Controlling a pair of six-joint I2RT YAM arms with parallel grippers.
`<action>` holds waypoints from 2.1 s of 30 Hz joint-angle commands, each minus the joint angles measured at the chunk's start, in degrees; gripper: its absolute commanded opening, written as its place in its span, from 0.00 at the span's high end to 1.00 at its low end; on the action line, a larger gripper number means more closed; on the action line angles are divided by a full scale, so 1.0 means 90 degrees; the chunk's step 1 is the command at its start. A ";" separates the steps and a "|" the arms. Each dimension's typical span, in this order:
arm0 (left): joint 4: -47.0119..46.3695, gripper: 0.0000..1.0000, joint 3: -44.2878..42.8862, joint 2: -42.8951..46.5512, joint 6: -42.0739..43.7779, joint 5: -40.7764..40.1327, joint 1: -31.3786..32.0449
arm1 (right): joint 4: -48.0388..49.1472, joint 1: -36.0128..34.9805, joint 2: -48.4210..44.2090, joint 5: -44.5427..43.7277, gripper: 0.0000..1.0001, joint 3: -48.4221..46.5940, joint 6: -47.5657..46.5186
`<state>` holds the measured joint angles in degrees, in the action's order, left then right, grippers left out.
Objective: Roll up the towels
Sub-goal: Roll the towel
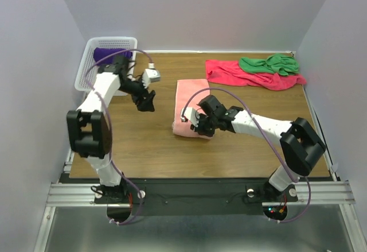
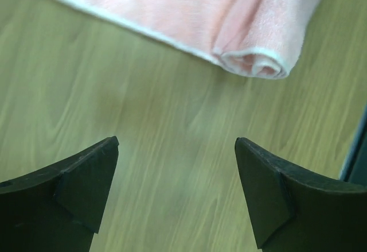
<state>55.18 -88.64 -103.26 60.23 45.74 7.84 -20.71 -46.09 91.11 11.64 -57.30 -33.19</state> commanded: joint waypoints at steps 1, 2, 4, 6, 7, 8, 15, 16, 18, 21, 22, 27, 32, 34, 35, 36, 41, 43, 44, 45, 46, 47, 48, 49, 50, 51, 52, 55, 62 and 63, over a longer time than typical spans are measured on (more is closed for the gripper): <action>-0.1458 0.05 0.1045 0.1605 -0.0626 0.0476 -0.0470 | -0.0823 0.0393 0.0334 0.1352 0.96 -0.0702 0.0357; -0.1734 0.04 0.1311 0.1881 -0.0685 0.0233 -0.0451 | -0.1037 0.0471 0.0432 0.1711 0.96 -0.0801 0.0425; -0.2339 0.03 0.2151 0.2457 -0.0793 -0.0031 -0.0393 | -0.1282 0.0686 0.0744 0.2093 0.95 -0.1035 0.0475; -0.3121 0.01 0.2737 0.3394 -0.0599 -0.0663 0.0054 | -0.1632 0.0823 0.0960 0.2581 0.94 -0.1347 0.0523; -0.3761 0.01 0.3407 0.4036 -0.0463 -0.0929 0.0318 | -0.1741 0.0911 0.1202 0.2700 0.94 -0.1532 0.0504; -0.3990 0.01 0.3742 0.4342 -0.0461 -0.1154 0.0553 | -0.1848 0.0950 0.1301 0.2807 0.93 -0.1534 0.0475; -0.5359 0.01 0.5483 0.5283 0.0173 -0.3351 0.3112 | -0.2746 0.1282 0.2229 0.3676 0.91 -0.2518 0.0553; -0.5495 0.01 0.5522 0.5215 0.0144 -0.3440 0.3423 | -0.2825 0.1331 0.2317 0.3735 0.91 -0.2607 0.0553; -0.5525 0.01 0.5503 0.4903 0.0134 -0.3587 0.3669 | -0.3039 0.1380 0.2551 0.3862 0.91 -0.2773 0.0543; -0.6070 0.01 0.5639 0.4376 0.0299 -0.4104 0.4274 | -0.3421 0.1478 0.2874 0.4107 0.90 -0.3183 0.0426; -0.6072 0.01 0.5669 0.4239 0.0300 -0.4192 0.4392 | -0.3509 0.1497 0.2942 0.4136 0.89 -0.3184 0.0387; -0.6580 0.01 0.5650 0.3516 0.0691 -0.4213 0.4637 | -0.3850 0.1663 0.3304 0.4419 0.88 -0.3613 0.0338; -0.6580 0.03 0.5377 0.2696 0.0837 -0.4222 0.4676 | -0.4105 0.1751 0.3529 0.4469 0.87 -0.3848 0.0172; -0.6522 0.08 0.5221 0.2441 0.0838 -0.4261 0.4676 | -0.4183 0.1771 0.3539 0.4469 0.86 -0.3907 0.0114; -0.6492 0.15 0.5181 0.2324 0.0837 -0.4261 0.4676 | -0.4193 0.1771 0.3529 0.4459 0.86 -0.3917 0.0104; -0.6463 0.21 0.5084 0.2082 0.0799 -0.4281 0.4676 | -0.4222 0.1790 0.3529 0.4439 0.85 -0.3955 0.0084; -0.5908 0.46 0.4791 0.1436 0.0613 -0.4301 0.4676 | -0.4281 0.1859 0.3461 0.4352 0.74 -0.4014 0.0016; -0.5673 0.53 0.4597 0.1357 0.0496 -0.4174 0.4676 | -0.4281 0.1946 0.3422 0.4254 0.57 -0.4092 0.0026; -0.5372 0.59 0.4518 0.1308 0.0370 -0.4106 0.4676 | -0.4271 0.1995 0.3402 0.4225 0.54 -0.4209 0.0035; -0.5224 0.60 0.4449 0.1269 0.0282 -0.3970 0.4676 | -0.4262 0.2141 0.3354 0.4176 0.40 -0.4297 0.0055; -0.4923 0.62 0.4284 0.1230 0.0203 -0.3891 0.4676 | -0.4261 0.2229 0.3343 0.4166 0.36 -0.4394 0.0074; -0.4756 0.65 0.4196 0.1172 0.0087 -0.3784 0.4676 | -0.4261 0.2327 0.3324 0.4156 0.30 -0.4656 0.0142; -0.4619 0.67 0.4127 0.1132 0.0018 -0.3783 0.4676 | -0.4261 0.2434 0.3314 0.4156 0.29 -0.4794 0.0172; -0.4347 0.69 0.3981 0.1055 -0.0041 -0.3667 0.4667 | -0.4261 0.2657 0.3266 0.4137 0.25 -0.4931 0.0211; -0.4208 0.69 0.3903 0.1054 -0.0099 -0.3579 0.4647 | -0.4261 0.2756 0.3246 0.4127 0.21 -0.5097 0.0260; -0.4072 0.69 0.3824 0.0957 -0.0216 -0.3375 0.4608 | -0.4261 0.2980 0.3207 0.4127 0.19 -0.5379 0.0328; -0.3761 0.69 0.3611 0.0840 -0.0266 -0.3286 0.4579 | -0.4261 0.3088 0.3110 0.4117 0.18 -0.5546 0.0377; -0.3252 0.69 0.3210 0.0635 -0.0432 -0.2760 0.4384 | -0.4262 0.3536 0.2866 0.4078 0.14 -0.5966 0.0494; -0.0609 0.61 0.0545 -0.0770 -0.0296 -0.1099 0.3339 | -0.4018 0.4007 0.1431 0.3434 0.00 -0.5354 0.0436; -0.0343 0.60 0.0262 -0.1188 -0.0228 -0.0933 0.3145 | -0.3843 0.3998 0.1236 0.3308 0.00 -0.5227 0.0474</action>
<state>35.99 -78.94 -108.42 57.91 27.16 39.94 -57.58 -8.62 111.00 44.80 -106.69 -28.67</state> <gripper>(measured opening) 0.393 0.998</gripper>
